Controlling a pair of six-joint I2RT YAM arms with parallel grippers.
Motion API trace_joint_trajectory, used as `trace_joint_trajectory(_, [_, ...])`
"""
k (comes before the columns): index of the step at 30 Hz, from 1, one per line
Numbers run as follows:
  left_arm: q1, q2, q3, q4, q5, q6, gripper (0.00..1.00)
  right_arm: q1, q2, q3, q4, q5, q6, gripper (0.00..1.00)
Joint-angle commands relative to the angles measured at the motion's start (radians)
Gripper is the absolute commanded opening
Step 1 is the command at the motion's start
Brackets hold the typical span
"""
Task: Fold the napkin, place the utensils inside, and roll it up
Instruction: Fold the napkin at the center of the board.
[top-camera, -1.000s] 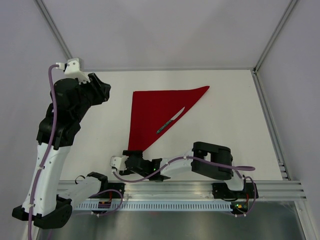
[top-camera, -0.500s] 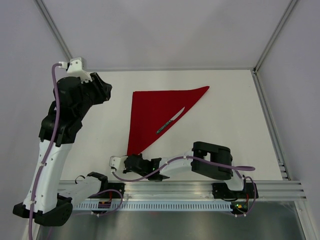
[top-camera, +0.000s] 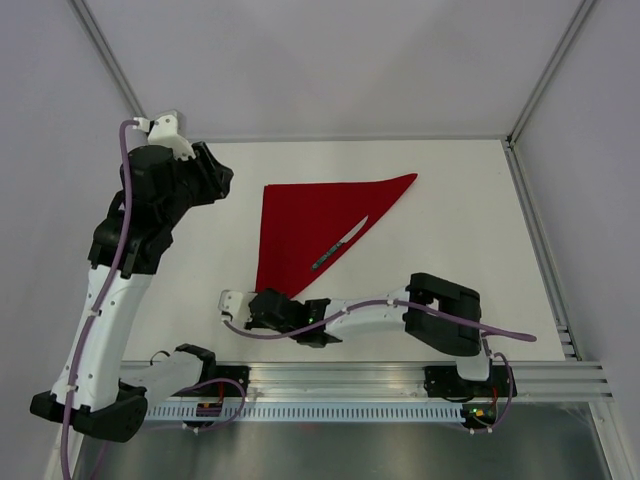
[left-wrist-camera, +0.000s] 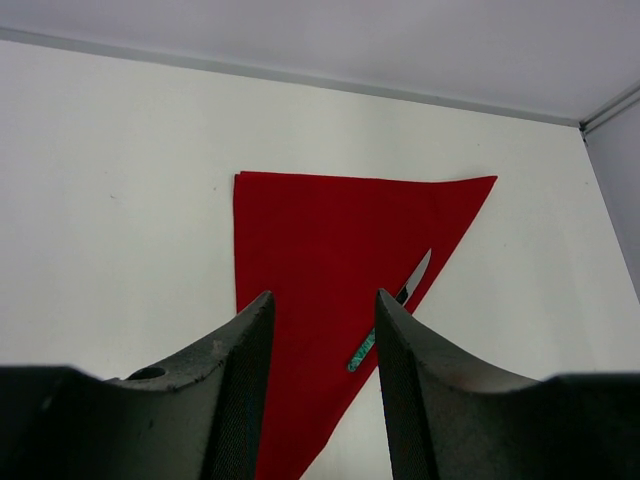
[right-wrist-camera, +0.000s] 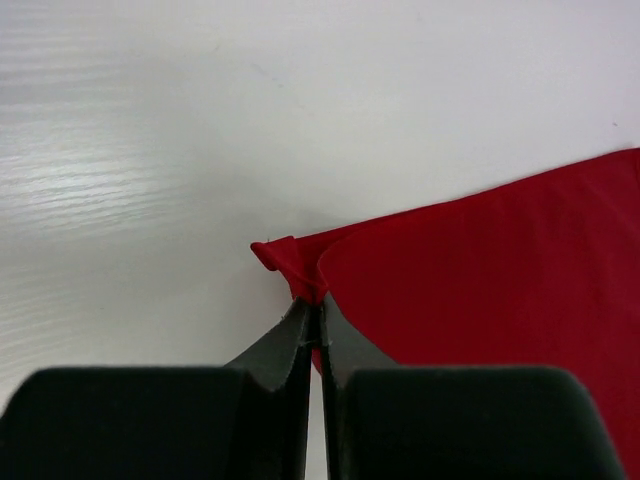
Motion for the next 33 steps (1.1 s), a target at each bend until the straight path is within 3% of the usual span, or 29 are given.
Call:
trace_joint_trajectory(1, [-0.001,0.019,0.017,0.04,0.047,-0.002,0.5,-0.063,-0.083,0.043,-0.052,-0.028,0.063,0.08])
trace_joint_trajectory(18, [-0.001,0.138,-0.009,0.142,0.177,-0.03,0.49,-0.515,-0.153,0.022,-0.22,-0.157,0.211,0.05])
trace_joint_trajectory(33, [-0.004,0.235,-0.122,0.244,0.271,-0.062,0.47,-0.686,-0.149,-0.065,-0.162,-0.163,0.207,0.04])
